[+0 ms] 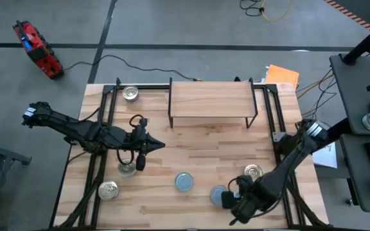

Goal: Stack canned seafood by type on shelf
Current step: Put the blue tuna can on the shelf

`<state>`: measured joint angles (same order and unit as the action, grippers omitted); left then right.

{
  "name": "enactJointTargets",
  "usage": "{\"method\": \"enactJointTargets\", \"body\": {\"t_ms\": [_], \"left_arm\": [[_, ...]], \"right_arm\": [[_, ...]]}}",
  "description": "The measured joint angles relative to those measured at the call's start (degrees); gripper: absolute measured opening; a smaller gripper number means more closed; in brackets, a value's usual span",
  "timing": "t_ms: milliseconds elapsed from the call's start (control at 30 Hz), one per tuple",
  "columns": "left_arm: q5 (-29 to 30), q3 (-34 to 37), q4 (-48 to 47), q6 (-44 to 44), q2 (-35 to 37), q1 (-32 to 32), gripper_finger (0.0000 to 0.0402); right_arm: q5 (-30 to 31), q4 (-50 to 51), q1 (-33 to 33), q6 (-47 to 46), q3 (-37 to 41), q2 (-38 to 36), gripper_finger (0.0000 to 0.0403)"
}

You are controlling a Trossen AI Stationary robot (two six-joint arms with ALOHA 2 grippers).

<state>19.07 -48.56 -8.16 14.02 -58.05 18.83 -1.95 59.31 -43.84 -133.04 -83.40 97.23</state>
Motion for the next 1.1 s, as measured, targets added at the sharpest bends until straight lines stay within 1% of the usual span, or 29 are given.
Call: {"method": "enactJointTargets", "body": {"t_ms": [67,167,267,400,500,633,867,1033,1100], "left_arm": [[0.0,0.0,0.0,0.0,0.01,0.0,0.0],[0.02,0.0,0.04,0.07,0.01,0.0,0.0],[0.04,0.0,0.09,0.13,0.01,0.0,0.0],[0.04,0.0,0.09,0.17,0.01,0.0,0.0],[0.04,0.0,0.08,0.18,0.01,0.0,0.0],[0.07,0.0,0.07,0.18,0.01,0.0,0.0],[0.07,0.0,0.04,0.18,0.01,0.0,0.0],[0.07,0.0,0.06,0.18,0.01,0.02,0.0],[0.07,0.0,0.02,0.22,0.01,0.02,0.0]], "right_arm": [[-0.08,-0.04,0.68,-0.52,0.0,1.75,0.0343],[-0.69,0.17,1.42,0.18,0.02,4.05,0.0347],[-2.56,0.17,1.86,1.9,0.09,6.39,0.0335],[-3.0,0.14,2.16,2.63,0.09,7.85,0.0303],[-2.54,0.27,2.27,3.09,0.11,7.87,0.0266],[-1.12,2.48,2.32,3.16,0.16,7.67,0.0197],[-0.12,3.71,3.86,9.05,0.6,7.7,0.008],[0.39,3.65,4.42,12.32,0.66,7.45,0.0017],[0.37,4.04,4.4,12.42,0.6,6.89,0.0014]]}}
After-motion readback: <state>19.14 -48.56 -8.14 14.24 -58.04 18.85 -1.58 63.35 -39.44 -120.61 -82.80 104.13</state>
